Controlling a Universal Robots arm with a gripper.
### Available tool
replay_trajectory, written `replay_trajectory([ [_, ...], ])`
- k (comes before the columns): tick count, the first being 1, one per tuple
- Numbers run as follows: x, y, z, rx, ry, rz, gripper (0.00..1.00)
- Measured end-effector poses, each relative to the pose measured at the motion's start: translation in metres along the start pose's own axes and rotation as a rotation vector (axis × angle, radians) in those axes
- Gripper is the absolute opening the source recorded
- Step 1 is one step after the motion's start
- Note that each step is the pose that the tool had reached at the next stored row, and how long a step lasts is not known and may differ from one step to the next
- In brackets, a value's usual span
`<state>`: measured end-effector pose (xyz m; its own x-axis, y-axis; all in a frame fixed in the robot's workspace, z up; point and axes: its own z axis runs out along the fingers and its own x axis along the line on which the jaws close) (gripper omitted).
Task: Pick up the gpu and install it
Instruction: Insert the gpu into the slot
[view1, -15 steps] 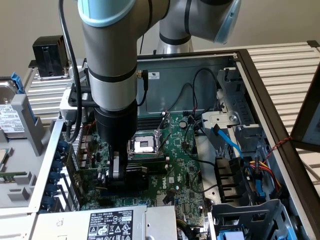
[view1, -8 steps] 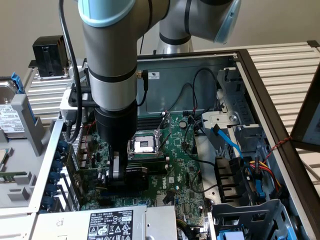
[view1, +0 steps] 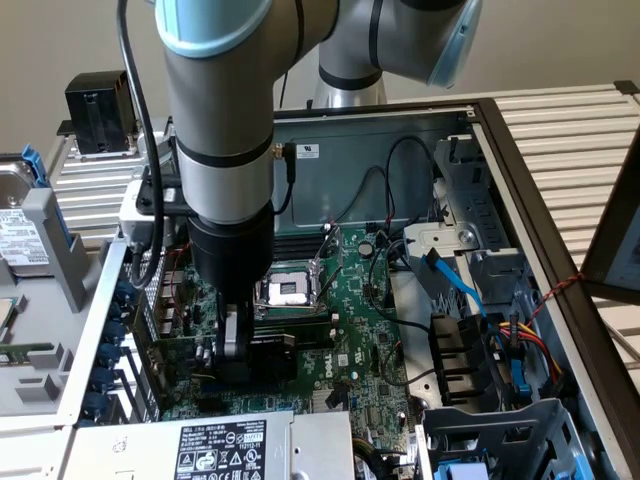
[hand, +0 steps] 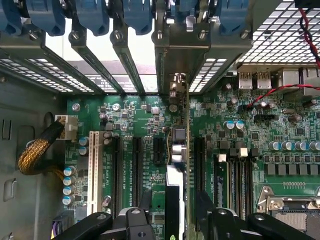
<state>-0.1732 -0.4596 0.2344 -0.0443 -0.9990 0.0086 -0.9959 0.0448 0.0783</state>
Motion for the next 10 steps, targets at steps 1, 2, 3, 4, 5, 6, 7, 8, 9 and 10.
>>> replay_trajectory([
  [1,0.000,0.0005,-0.0042,0.0000,0.0001,0.000,0.48],
  [2,0.000,0.0009,-0.0089,0.0001,0.0002,0.000,0.48],
  [3,0.000,0.0013,-0.0133,0.0001,0.0005,0.000,0.48],
  [4,0.000,0.0017,-0.0181,0.0001,0.0008,0.000,0.48],
  [5,0.000,0.0020,-0.0223,0.0002,0.0012,0.000,0.48],
  [6,0.000,0.0024,-0.0269,0.0001,0.0019,0.000,0.48],
  [7,0.000,0.0028,-0.0315,0.0003,0.0022,0.000,0.48],
  [8,0.000,0.0032,-0.0362,0.0001,0.0028,0.000,0.48],
  [9,0.000,0.0035,-0.0404,0.0003,0.0028,0.000,0.48],
  [10,0.000,0.0039,-0.0451,0.0003,0.0033,0.000,0.48],
])
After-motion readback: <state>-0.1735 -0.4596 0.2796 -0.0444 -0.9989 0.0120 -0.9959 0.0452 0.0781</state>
